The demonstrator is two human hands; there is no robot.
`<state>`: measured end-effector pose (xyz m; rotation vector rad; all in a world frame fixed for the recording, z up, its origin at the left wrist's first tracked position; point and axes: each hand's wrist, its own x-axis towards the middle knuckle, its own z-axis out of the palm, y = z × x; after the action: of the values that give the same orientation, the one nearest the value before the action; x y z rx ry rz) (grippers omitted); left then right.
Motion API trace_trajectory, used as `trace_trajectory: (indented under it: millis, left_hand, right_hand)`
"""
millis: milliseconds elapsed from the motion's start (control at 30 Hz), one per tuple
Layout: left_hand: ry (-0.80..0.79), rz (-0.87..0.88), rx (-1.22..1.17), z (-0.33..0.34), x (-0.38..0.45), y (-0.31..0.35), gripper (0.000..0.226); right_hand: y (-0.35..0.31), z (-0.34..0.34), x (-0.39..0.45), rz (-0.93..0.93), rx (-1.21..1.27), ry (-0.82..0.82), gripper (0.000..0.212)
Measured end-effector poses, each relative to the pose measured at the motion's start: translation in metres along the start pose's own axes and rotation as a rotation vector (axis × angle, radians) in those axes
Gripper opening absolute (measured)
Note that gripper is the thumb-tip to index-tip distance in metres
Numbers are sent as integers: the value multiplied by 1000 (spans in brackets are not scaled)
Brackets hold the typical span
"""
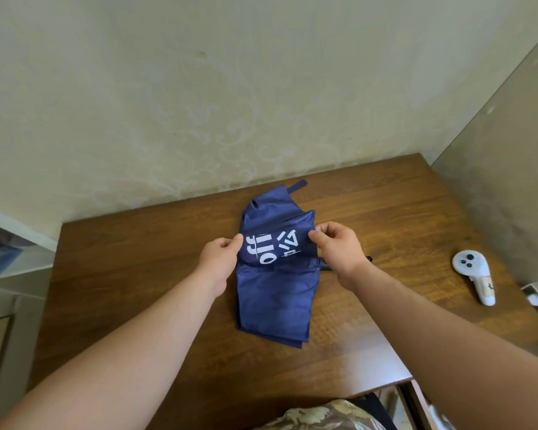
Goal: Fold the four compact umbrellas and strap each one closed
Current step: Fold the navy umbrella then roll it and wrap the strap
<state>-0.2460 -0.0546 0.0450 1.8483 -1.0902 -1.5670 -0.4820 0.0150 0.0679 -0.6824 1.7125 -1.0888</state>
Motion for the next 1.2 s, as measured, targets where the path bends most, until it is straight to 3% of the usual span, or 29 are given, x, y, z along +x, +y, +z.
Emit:
trace_trajectory:
  millis: [167,267,367,500,567,667,767,867,1000,1200]
  left_hand:
    - [-25,-5,-67,-2,2,-4,32]
    - [-43,55,-67,-6,-2,-4,36]
    - [38,108,-37,-8,-3,-6,25]
    - [26,94,-112,-10,-4,-7,21]
    - [-107,118,-118,-12,-6,-13,39]
    - [-270,208,61,-14,-5,-32,97]
    - [-254,307,350,-12,-2,-43,119]
    - [-160,398,567,-10,-5,-41,112]
    - [-117,473,634,-7,4,-52,108]
    - [-17,433,691,-2,7,-62,104]
  right_hand:
    - [-6,5,1,-66,-72,-53,11]
    - [-9,4,-1,-106,-126,-88,29]
    - [-11,2,-1,-136,-247,19,30]
    - [-8,3,2,-137,-161,38,29]
    - [-7,3,2,-105,-85,-21,38]
    - [-4,3,2,-30,-55,-129,65]
    - [-4,9,2,-62,-263,-119,49]
    - [-3,14,4,-65,-247,-28,21]
    - [-5,19,3,-50,-144,-7,18]
    - [-4,10,6,-47,-87,113,20]
